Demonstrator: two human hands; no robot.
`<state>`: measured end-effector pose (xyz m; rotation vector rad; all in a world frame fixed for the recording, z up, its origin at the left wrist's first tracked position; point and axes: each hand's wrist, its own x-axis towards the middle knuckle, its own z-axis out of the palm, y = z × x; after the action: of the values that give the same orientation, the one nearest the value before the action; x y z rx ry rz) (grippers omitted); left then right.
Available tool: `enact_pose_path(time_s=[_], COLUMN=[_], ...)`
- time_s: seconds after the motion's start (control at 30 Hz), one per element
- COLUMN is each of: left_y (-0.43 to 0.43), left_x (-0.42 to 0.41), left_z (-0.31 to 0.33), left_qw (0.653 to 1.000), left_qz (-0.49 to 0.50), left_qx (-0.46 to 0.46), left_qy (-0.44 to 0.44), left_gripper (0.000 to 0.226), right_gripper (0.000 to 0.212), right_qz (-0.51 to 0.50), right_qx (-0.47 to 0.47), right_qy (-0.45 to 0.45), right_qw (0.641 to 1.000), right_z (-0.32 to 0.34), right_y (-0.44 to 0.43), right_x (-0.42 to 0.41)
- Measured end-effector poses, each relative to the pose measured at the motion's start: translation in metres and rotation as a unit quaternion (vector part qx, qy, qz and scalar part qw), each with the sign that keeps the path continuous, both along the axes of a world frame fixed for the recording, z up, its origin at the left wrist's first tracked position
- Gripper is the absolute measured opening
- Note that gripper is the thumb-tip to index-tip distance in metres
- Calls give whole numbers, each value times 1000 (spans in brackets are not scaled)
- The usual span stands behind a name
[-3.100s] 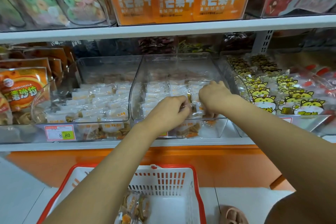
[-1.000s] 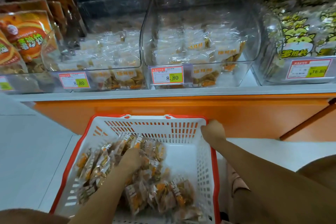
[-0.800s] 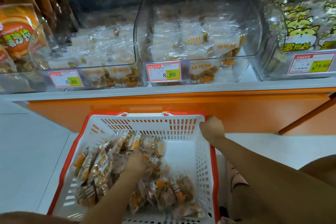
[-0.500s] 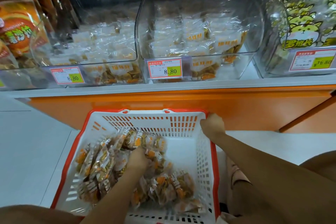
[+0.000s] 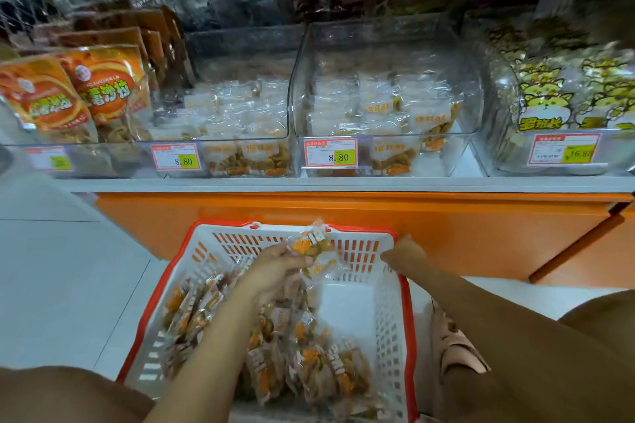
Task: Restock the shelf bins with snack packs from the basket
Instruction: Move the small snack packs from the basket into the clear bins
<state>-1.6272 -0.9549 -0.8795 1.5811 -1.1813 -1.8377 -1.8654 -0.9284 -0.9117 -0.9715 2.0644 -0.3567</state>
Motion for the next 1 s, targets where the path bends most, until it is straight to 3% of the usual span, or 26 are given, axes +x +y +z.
enact_pose_path(time_s=[0.07, 0.17, 0.27, 0.3, 0.37, 0.43, 0.53, 0.6, 0.7, 0.8, 0.87, 1.0], left_y=[2, 1, 4, 5, 9, 13, 16, 16, 13, 2, -11, -42], left_x=[-4, -8, -15, -18, -25, -34, -50, -59, -73, -90, -101, -123], left_z=[15, 31, 49, 54, 64, 72, 85, 98, 118, 140, 154, 170], left_qw=[994, 972, 950, 944, 934, 928, 918, 923, 937, 938, 939, 927], left_qz=[21, 57, 84, 82, 79, 82, 102, 93, 73, 54, 40, -18], left_qx=[25, 33, 41, 36, 25, 0, -31, -63, -147, -226, -269, -371], left_qy=[106, 226, 297, 319, 347, 363, 383, 368, 309, 256, 210, 51], left_gripper=[18, 14, 17, 22, 31, 41, 55, 54, 32, 26, 28, 33], right_gripper=[52, 29, 35, 45, 50, 42, 27, 18, 7, 16, 27, 25], right_qz=[47, 179, 301, 333, 341, 292, 194, 168, 156, 119, 95, 129], right_qx=[25, 56, 61, 51, 10, -59, -159, -193, -226, -279, -336, -395], right_qy=[30, 84, 128, 103, -44, -160, -223, -252, -276, -271, -247, -124], right_qw=[998, 979, 943, 936, 939, 941, 942, 933, 921, 914, 904, 901], right_z=[17, 58, 110, 126, 153, 171, 184, 195, 211, 228, 244, 292], right_y=[1, 2, 2, 2, 6, 11, 11, 10, 5, -7, -16, -25], right_x=[3, 6, 3, 2, 1, 3, 2, 1, -2, -8, -18, -57])
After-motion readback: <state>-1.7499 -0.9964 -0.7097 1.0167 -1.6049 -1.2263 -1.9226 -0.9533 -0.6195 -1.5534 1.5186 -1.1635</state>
